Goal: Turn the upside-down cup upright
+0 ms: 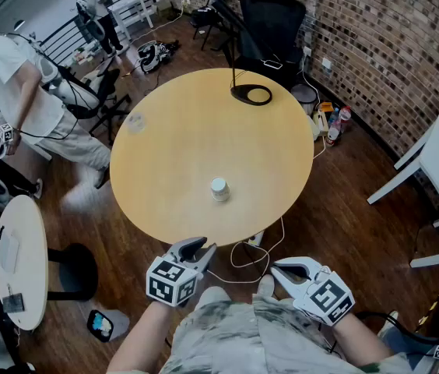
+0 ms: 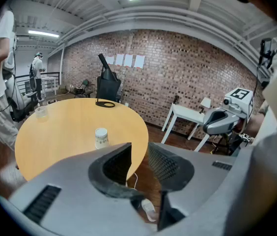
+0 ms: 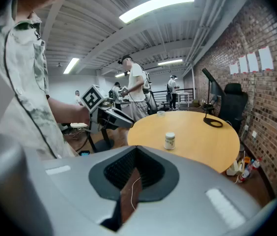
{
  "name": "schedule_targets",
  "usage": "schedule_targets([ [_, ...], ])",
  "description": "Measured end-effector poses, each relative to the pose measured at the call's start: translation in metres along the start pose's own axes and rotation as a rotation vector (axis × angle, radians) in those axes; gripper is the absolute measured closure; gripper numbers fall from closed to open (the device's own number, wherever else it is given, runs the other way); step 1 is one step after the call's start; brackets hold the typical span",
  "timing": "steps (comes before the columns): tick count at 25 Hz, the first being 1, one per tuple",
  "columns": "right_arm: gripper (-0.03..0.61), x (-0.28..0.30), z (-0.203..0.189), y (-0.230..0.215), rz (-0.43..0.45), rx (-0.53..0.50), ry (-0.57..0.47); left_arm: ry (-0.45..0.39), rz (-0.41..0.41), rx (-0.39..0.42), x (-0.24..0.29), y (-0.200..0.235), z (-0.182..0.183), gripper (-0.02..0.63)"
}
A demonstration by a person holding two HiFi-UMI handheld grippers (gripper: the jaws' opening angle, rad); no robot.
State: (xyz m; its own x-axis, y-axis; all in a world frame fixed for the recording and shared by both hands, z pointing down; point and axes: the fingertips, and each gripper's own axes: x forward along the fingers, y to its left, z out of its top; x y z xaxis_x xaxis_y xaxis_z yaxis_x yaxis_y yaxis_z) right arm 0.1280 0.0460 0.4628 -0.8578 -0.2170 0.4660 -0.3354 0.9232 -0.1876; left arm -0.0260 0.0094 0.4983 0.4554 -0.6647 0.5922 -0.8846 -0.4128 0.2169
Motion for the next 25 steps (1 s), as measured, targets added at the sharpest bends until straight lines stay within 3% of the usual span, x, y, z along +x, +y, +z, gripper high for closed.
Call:
schedule_targets([
  [6,0.577,0.003,0.008,-0.048,-0.070,0.037,-0.006,0.119,0.026,0.108,0.069,0.063,0.036,0.403],
  [10,0.577,0.005,0.012,-0.062,-0.139,0.084,-0.010,0.254,0.051,0.264,0.119,0.102,0.041,0.363],
  [15,0.577,0.008,0.022,-0.078,-0.244,0.131,-0.019,0.412,0.004,0.414,0.173,0.130,0.033,0.328],
  [21,0.577,0.019,0.026,-0.080,-0.314,0.169,-0.012,0.526,-0.054,0.499,0.213,0.149,0.016,0.308],
  [25,0.577,0.021,0.028,-0.081,-0.348,0.188,0.002,0.629,-0.097,0.506,0.227,0.149,-0.002,0.305],
])
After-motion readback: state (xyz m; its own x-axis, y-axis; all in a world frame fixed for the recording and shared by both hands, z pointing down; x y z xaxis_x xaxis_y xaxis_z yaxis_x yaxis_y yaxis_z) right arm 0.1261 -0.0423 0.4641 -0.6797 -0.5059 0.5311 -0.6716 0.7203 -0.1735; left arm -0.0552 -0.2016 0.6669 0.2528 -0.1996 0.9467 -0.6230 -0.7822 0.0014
